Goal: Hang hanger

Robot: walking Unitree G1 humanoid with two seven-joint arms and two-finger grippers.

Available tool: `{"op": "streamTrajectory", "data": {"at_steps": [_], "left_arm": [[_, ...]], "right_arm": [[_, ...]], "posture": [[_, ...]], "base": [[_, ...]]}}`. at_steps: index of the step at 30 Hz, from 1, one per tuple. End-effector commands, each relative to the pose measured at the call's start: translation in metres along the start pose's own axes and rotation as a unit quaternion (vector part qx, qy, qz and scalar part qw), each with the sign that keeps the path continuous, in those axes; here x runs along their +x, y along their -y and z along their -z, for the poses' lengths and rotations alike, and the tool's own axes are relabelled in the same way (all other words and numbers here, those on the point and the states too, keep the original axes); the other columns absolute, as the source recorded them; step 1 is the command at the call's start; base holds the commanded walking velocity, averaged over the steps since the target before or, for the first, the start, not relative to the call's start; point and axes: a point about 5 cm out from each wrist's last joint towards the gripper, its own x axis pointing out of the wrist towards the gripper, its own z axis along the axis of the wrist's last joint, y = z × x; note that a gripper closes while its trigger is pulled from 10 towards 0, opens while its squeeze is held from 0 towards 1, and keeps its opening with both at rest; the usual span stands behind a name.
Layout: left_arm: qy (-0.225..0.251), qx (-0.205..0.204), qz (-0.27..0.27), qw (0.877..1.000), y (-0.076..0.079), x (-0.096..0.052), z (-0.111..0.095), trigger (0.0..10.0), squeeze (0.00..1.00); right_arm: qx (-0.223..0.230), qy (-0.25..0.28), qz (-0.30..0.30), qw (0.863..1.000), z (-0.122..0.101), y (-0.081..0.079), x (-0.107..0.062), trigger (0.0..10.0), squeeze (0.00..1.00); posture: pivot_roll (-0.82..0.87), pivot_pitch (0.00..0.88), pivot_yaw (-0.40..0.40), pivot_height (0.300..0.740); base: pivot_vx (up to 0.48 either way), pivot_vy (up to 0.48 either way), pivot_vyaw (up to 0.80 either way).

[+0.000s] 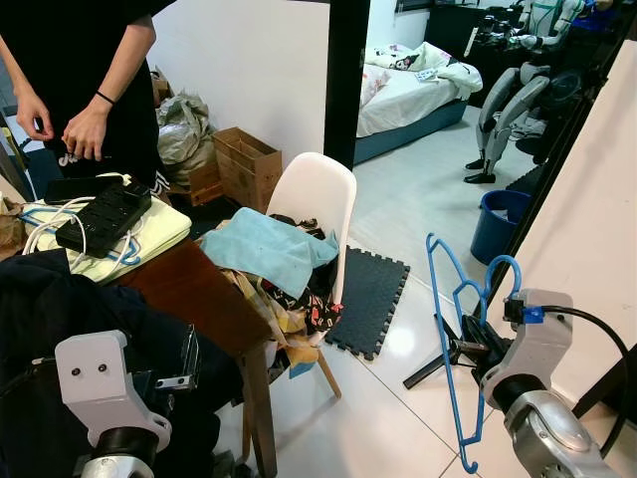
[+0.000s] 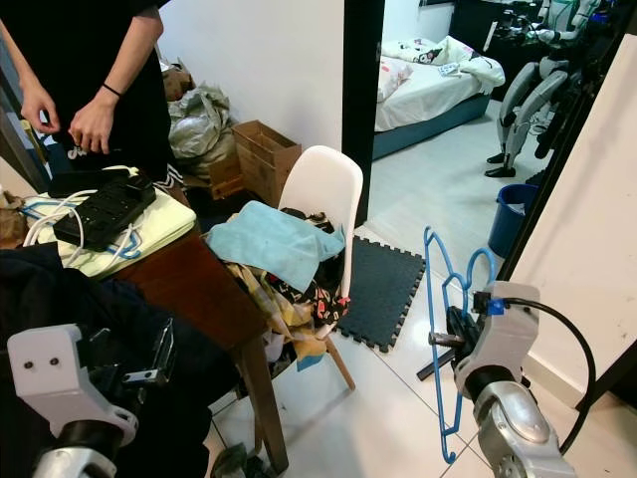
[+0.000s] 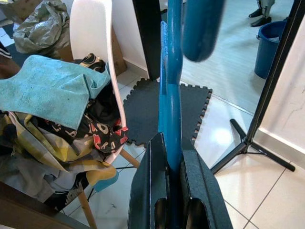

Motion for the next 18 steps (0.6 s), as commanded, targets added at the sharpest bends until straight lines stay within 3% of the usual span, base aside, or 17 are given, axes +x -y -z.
{"op": "streamTrajectory", "data": {"at_steps": [1,18], "left_arm": [[-0.006,0.009,-0.001,1.0,-0.0007,0.0005,0.002,10.0,0.0],[-0.004,0.013,0.016,1.0,0.0049,0.0034,0.0005,10.0,0.0]], "right_arm": [[-0.002,0.0,0.0,1.0,0.0009,-0.0007,-0.0003,10.0,0.0],[0.0,0.005,-0.004,1.0,-0.0008,-0.0041,-0.0014,10.0,0.0]], "posture": [[-0.08,0.0,-0.004,0.74],[-0.09,0.0,0.008,0.74]], "base": [[0.0,0.0,0.0],[0.0,0.0,0.0]]}}
